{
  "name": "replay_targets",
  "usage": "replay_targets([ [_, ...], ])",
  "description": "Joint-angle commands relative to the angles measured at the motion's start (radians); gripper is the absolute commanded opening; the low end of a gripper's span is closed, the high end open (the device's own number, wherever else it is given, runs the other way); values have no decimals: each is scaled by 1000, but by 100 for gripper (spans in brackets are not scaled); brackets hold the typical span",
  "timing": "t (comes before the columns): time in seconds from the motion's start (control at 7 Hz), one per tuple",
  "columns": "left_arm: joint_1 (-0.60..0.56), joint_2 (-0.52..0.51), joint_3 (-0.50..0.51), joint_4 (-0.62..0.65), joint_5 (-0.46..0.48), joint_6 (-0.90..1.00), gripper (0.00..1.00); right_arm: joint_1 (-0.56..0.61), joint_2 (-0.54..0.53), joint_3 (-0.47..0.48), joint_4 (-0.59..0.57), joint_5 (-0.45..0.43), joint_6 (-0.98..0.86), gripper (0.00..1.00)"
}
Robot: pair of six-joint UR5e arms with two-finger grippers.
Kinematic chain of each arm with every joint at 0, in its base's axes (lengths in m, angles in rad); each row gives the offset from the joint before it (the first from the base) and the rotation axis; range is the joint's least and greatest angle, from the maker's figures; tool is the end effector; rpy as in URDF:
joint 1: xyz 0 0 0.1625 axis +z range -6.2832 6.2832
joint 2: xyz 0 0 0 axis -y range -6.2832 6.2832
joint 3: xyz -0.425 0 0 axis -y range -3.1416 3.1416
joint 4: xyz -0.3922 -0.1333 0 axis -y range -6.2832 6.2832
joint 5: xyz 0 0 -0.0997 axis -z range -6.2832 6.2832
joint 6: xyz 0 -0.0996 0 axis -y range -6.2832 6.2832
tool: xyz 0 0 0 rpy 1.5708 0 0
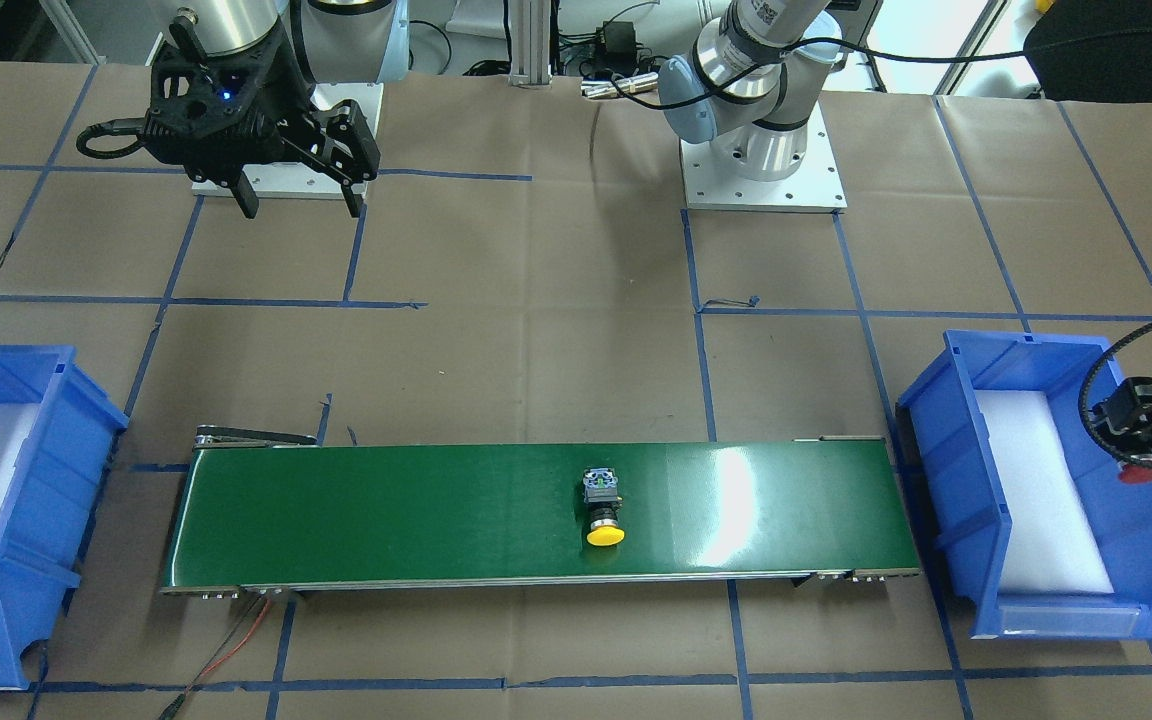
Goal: Transport two buttons from left to right
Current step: 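Grasp the red-capped button with the left gripper and lift it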
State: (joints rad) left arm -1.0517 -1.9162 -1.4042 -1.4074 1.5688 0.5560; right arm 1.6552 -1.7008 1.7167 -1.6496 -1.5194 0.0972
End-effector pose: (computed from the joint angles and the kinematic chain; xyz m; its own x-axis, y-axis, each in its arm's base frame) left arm 0.1956 -0.6115 0.3915 -0.9993 0.0368 0.0098 0.0369 0.9992 0.0120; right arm 0.1753 -0.4296 0.4847 -0.9983 0.0095 -0.0571 0.0128 0.9983 -0.0576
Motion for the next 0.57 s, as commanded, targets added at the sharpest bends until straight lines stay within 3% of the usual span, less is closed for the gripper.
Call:
replay_targets([
  [0.0,-104,38,-24,-7,4,-104,0,0,1,0,-1,1,1,100],
  [0.43,-229,63,-77,-1,-1,-270,0,1,1,0,-1,-1,1,100],
])
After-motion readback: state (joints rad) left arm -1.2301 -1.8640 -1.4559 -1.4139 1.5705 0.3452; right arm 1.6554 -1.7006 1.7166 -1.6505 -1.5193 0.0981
